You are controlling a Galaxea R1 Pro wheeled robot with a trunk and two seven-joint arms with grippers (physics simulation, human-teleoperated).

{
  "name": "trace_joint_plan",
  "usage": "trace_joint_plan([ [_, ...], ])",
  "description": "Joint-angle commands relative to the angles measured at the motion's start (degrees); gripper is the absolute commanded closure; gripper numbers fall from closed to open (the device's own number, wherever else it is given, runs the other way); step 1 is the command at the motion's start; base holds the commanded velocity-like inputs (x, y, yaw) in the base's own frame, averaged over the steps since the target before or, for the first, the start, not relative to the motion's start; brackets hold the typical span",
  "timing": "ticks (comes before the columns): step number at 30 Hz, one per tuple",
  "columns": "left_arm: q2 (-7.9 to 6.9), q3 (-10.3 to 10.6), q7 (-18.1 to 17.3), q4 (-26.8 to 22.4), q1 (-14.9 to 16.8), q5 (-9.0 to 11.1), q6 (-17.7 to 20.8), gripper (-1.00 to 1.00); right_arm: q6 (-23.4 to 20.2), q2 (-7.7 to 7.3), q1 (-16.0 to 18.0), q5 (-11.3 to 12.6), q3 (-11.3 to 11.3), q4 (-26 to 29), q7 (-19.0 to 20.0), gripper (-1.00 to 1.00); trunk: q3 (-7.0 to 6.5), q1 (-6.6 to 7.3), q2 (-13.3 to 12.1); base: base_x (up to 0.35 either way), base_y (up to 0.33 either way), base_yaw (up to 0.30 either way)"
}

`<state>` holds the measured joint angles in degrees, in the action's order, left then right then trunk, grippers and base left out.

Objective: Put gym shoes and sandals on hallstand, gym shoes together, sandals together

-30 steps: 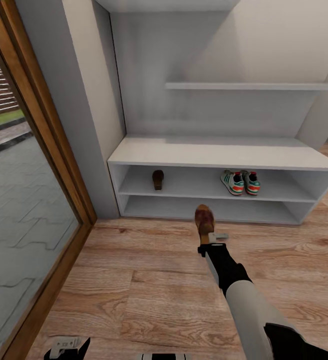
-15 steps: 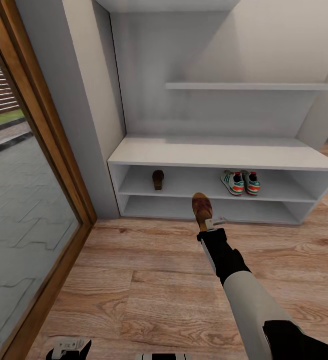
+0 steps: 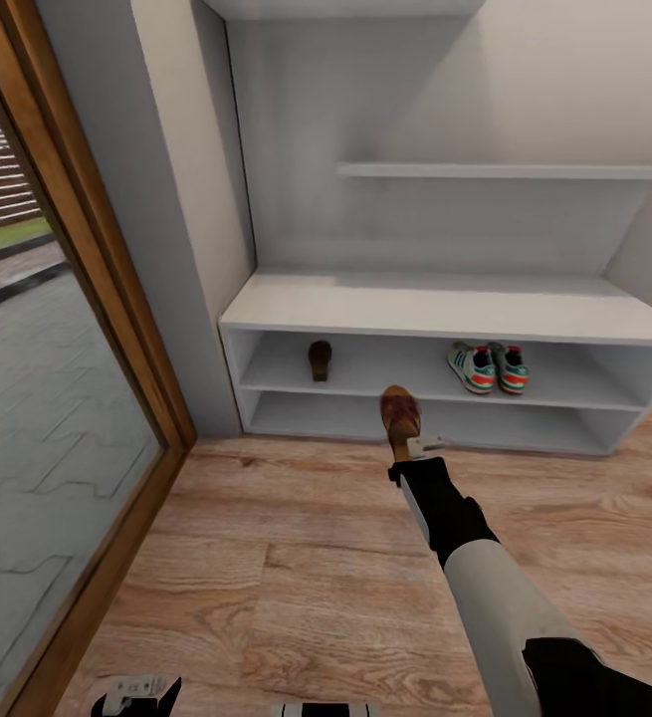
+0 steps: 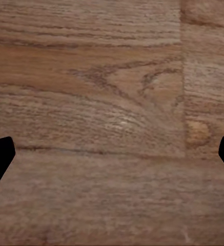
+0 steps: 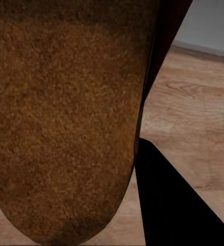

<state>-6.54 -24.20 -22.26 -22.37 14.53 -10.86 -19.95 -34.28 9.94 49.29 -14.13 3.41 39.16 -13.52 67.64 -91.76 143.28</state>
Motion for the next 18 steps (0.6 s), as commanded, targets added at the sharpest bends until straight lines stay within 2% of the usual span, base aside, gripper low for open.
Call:
trace_joint_plan([
  [1, 0.04, -0.49, -0.33, 0.04, 0.06, -0.56, -0.26, -1.0, -0.26, 0.06, 0.02, -0.07, 0.19, 0.08, -0.1, 1.0, 0.11, -0.02, 0.02, 0.29, 0.0, 0.161],
  [6, 0.04, -0.5, -0.33, 0.04, 0.06, -0.5, -0.27, -1.0, -0.26, 0.06, 0.02, 0.2, 0.2, 0.15, -0.11, 1.0, 0.42, -0.02, 0.02, 0.32, 0.0, 0.172],
  [11, 0.04, -0.48, -0.33, 0.04, 0.05, -0.49, -0.26, -1.0, -0.22, 0.06, 0.02, 0.24, 0.17, 0.3, -0.17, 1.0, 0.53, -0.02, 0.02, 0.311, 0.0, 0.063],
  [18, 0.04, -0.5, -0.33, 0.04, 0.06, -0.48, -0.26, -1.0, -0.26, 0.06, 0.02, 0.24, 0.12, 0.11, -0.19, 1.0, 0.55, -0.02, 0.02, 0.093, 0.0, 0.009],
])
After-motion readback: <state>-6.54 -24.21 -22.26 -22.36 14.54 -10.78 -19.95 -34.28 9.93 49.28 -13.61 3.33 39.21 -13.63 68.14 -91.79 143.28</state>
